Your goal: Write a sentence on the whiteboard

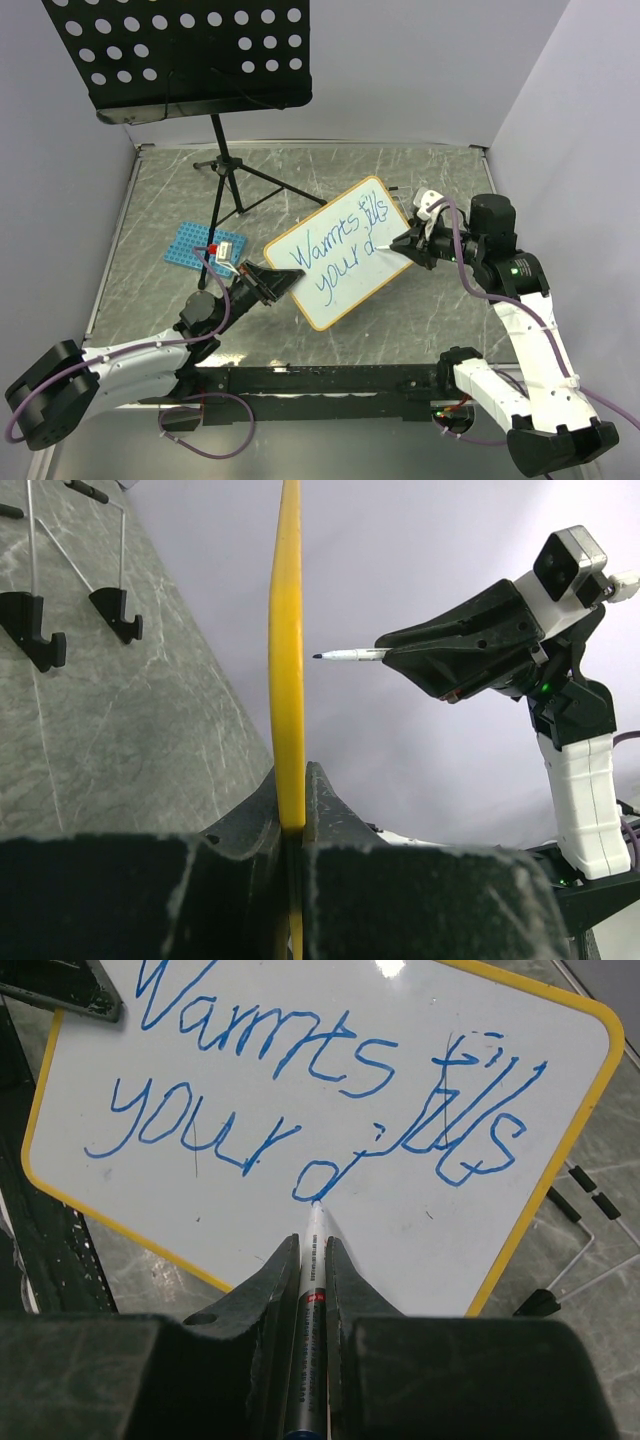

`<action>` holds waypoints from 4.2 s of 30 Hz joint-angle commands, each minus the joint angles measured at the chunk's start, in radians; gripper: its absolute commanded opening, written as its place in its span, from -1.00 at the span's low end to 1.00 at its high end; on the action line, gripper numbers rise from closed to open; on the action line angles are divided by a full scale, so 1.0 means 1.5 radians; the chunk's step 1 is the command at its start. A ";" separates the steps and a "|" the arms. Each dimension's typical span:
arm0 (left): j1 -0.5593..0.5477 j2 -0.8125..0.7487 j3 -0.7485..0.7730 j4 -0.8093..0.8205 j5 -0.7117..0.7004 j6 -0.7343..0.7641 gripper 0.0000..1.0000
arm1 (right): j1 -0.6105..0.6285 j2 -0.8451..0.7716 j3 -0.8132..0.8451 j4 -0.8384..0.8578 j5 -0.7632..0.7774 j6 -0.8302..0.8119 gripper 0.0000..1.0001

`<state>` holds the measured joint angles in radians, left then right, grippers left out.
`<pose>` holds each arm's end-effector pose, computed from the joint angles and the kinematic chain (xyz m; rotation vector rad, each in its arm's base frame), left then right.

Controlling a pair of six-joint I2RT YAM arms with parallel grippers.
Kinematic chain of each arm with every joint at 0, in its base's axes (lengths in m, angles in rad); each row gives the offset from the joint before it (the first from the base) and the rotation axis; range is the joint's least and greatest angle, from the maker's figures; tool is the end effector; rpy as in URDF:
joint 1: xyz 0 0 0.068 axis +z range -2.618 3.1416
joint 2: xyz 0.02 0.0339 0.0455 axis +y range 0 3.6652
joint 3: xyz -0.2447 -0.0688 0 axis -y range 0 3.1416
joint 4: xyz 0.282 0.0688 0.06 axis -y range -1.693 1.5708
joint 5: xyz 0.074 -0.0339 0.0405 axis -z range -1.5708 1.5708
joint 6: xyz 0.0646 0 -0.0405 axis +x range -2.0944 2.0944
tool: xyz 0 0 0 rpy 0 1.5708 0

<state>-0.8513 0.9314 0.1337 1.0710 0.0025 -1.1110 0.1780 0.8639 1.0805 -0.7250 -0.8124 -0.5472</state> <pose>0.1629 -0.1861 0.1873 -0.1916 1.4867 -1.6441 0.2151 0.0864 0.3611 -1.1223 1.6053 0.5981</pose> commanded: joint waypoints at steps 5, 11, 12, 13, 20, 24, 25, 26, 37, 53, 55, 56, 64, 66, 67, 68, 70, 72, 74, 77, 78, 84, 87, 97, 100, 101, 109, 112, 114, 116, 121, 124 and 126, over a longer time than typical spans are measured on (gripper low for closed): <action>0.003 -0.028 0.005 0.096 0.000 -0.004 -0.98 | -0.013 -0.007 0.017 0.028 -0.018 0.011 -1.00; 0.003 -0.029 0.002 0.096 0.000 -0.006 -0.98 | -0.020 -0.007 0.015 0.030 -0.026 0.013 -1.00; 0.003 -0.030 0.002 0.096 0.000 -0.006 -0.98 | -0.021 -0.008 0.015 0.030 -0.027 0.013 -1.00; 0.003 -0.029 0.002 0.095 -0.001 -0.005 -0.98 | -0.024 -0.008 0.016 0.030 -0.029 0.014 -1.00; 0.003 -0.025 0.004 0.099 0.000 -0.006 -0.98 | -0.030 -0.008 0.014 0.033 -0.039 0.018 -1.00; 0.004 -0.024 0.005 0.099 0.000 -0.006 -0.98 | -0.033 -0.008 0.011 0.035 -0.042 0.020 -1.00; 0.003 -0.024 0.004 0.099 0.000 -0.006 -0.98 | -0.033 -0.008 0.010 0.035 -0.042 0.019 -1.00; 0.003 -0.023 0.005 0.100 0.000 -0.006 -0.98 | -0.034 -0.008 0.009 0.037 -0.042 0.019 -1.00; 0.003 -0.021 0.005 0.102 0.000 -0.007 -0.98 | -0.039 -0.007 0.006 0.041 -0.045 0.022 -1.00; 0.004 -0.021 0.010 0.095 -0.001 -0.008 -0.98 | -0.053 0.012 -0.006 0.082 -0.042 0.044 -1.00; 0.004 -0.017 0.010 0.100 0.000 -0.011 -0.98 | -0.053 0.012 -0.006 0.083 -0.036 0.044 -1.00; 0.004 -0.017 0.008 0.101 0.000 -0.012 -0.98 | -0.052 0.013 -0.006 0.084 -0.029 0.045 -1.00; 0.004 -0.019 0.016 0.097 0.002 -0.011 -0.98 | -0.052 0.033 -0.025 0.084 -0.010 0.039 -1.00; 0.003 -0.018 0.017 0.097 0.002 -0.011 -0.98 | -0.051 0.037 -0.027 0.089 -0.014 0.041 -1.00; 0.004 -0.017 0.016 0.098 0.002 -0.011 -0.98 | -0.052 0.041 -0.027 0.089 -0.016 0.041 -1.00; 0.004 -0.017 0.016 0.099 0.002 -0.011 -0.98 | -0.050 0.043 -0.027 0.090 -0.016 0.041 -1.00; 0.004 -0.016 0.015 0.101 0.002 -0.012 -0.98 | -0.051 0.048 -0.028 0.093 -0.016 0.040 -1.00; 0.004 -0.011 0.016 0.104 0.003 -0.013 -0.98 | -0.050 0.050 -0.029 0.094 -0.019 0.040 -1.00; 0.003 -0.008 0.016 0.108 0.005 -0.013 -0.98 | -0.050 0.054 -0.030 0.097 -0.025 0.043 -1.00; 0.004 -0.001 0.017 0.114 0.008 -0.014 -0.98 | -0.049 0.057 -0.030 0.102 -0.041 0.047 -1.00; 0.004 0.001 0.018 0.115 0.008 -0.014 -0.98 | -0.049 0.058 -0.028 0.102 -0.047 0.047 -1.00; 0.004 0.001 0.018 0.114 0.006 -0.014 -0.98 | -0.044 0.066 -0.025 0.077 -0.067 0.032 -1.00; 0.003 0.001 0.016 0.114 0.004 -0.014 -0.98 | -0.043 0.063 -0.028 0.063 -0.069 0.022 -1.00; 0.004 0.003 0.018 0.113 0.006 -0.015 -0.98 | -0.045 0.030 -0.049 0.105 -0.028 0.049 -1.00; 0.003 0.000 0.019 0.110 0.006 -0.013 -0.98 | -0.045 0.033 -0.039 0.101 -0.022 0.051 -1.00; 0.004 -0.001 0.020 0.110 0.006 -0.013 -0.98 | -0.045 0.036 -0.039 0.101 -0.019 0.052 -1.00; 0.004 0.000 0.021 0.111 0.008 -0.012 -0.98 | -0.044 0.051 -0.042 0.106 -0.001 0.054 -1.00; 0.003 0.001 0.023 0.110 0.008 -0.011 -0.98 | -0.044 0.057 -0.044 0.112 0.002 0.055 -1.00; 0.004 0.004 0.022 0.112 0.010 -0.011 -0.98 | -0.044 0.061 -0.043 0.112 0.000 0.056 -1.00; 0.004 0.006 0.023 0.114 0.011 -0.012 -0.98 | -0.044 0.066 -0.041 0.115 -0.005 0.058 -1.00; 0.004 0.013 0.025 0.120 0.012 -0.013 -0.98 | -0.043 0.072 -0.039 0.119 -0.032 0.062 -1.00; 0.004 0.014 0.025 0.122 0.011 -0.013 -0.98 | -0.041 0.078 -0.039 0.110 -0.051 0.060 -1.00; 0.003 0.014 0.024 0.123 0.011 -0.013 -0.98 | -0.039 0.079 -0.039 0.103 -0.056 0.055 -1.00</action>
<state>-0.8463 0.9665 0.1181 1.0523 0.0036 -1.1118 0.1097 0.9771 1.0065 -0.5873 -0.8482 -0.4637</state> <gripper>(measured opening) 0.071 0.178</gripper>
